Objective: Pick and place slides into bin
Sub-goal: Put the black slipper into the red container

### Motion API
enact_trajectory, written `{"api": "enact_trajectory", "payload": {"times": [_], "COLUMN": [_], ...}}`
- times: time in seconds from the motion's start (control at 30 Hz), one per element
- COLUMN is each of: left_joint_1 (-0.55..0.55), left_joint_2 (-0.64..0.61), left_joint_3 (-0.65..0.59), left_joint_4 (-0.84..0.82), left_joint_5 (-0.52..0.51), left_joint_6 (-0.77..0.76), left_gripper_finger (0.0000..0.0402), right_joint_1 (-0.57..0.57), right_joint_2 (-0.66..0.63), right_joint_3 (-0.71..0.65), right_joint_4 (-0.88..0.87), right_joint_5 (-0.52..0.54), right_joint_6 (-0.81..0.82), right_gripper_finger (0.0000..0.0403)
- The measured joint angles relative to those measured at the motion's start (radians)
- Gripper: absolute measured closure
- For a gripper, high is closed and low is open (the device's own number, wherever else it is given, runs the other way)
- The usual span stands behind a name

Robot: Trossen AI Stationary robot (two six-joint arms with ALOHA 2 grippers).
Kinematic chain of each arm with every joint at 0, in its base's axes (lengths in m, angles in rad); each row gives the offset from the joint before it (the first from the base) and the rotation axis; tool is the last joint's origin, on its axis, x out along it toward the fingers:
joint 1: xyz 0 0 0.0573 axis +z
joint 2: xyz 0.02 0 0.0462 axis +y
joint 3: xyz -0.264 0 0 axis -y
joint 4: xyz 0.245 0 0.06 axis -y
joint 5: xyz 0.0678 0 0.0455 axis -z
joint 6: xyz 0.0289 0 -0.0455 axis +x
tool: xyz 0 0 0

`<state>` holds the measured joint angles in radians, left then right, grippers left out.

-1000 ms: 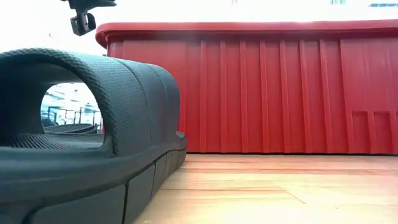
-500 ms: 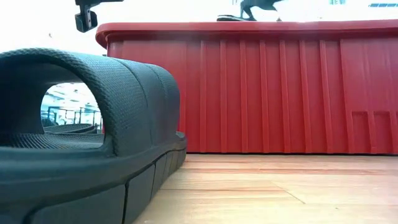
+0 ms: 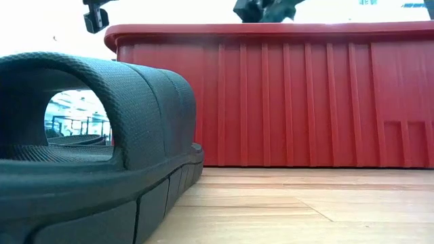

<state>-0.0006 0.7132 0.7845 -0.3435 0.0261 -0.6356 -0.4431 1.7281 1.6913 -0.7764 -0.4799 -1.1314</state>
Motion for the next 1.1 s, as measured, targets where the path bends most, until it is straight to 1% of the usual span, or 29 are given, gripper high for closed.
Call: {"api": "enact_trajectory", "payload": {"times": [0.17,0.27,0.33,0.53,0.77,0.87,1.0,1.1], "left_joint_1": [0.0,0.0,0.0,0.0,0.0,0.0,0.0,0.0], "left_joint_2": [0.0,0.0,0.0,0.0,0.0,0.0,0.0,0.0], "left_joint_3": [0.0,0.0,0.0,0.0,0.0,0.0,0.0,0.0], "left_joint_4": [0.0,0.0,0.0,0.0,-0.001,-0.002,-0.003,-0.003], "left_joint_5": [0.0,0.0,0.0,-0.002,-0.045,-0.045,-0.045,-0.045], "left_joint_6": [0.08,0.093,0.093,0.087,0.088,0.088,0.085,0.086], "left_gripper_finger": [0.0376,0.0376,0.0376,0.0376,0.0376,0.0376,0.0376,0.0376], "right_joint_1": [0.013,0.015,0.016,0.015,-0.017,-0.032,-0.037,-0.036], "right_joint_2": [0.084,0.132,0.164,0.233,0.3,0.333,0.354,0.353], "right_joint_3": [0.0,0.0,0.0,0.0,0.0,0.0,0.0,0.0], "right_joint_4": [0.023,0.045,0.07,0.136,0.178,0.191,0.199,0.201], "right_joint_5": [-0.088,-0.17,-0.204,-0.205,-0.219,-0.253,-0.247,-0.242], "right_joint_6": [0.012,0.009,0.011,-0.01,-0.026,-0.004,-0.001,0.044], "right_gripper_finger": [0.0403,0.0403,0.0403,0.0403,0.0403,0.0403,0.0403,0.0403]}}
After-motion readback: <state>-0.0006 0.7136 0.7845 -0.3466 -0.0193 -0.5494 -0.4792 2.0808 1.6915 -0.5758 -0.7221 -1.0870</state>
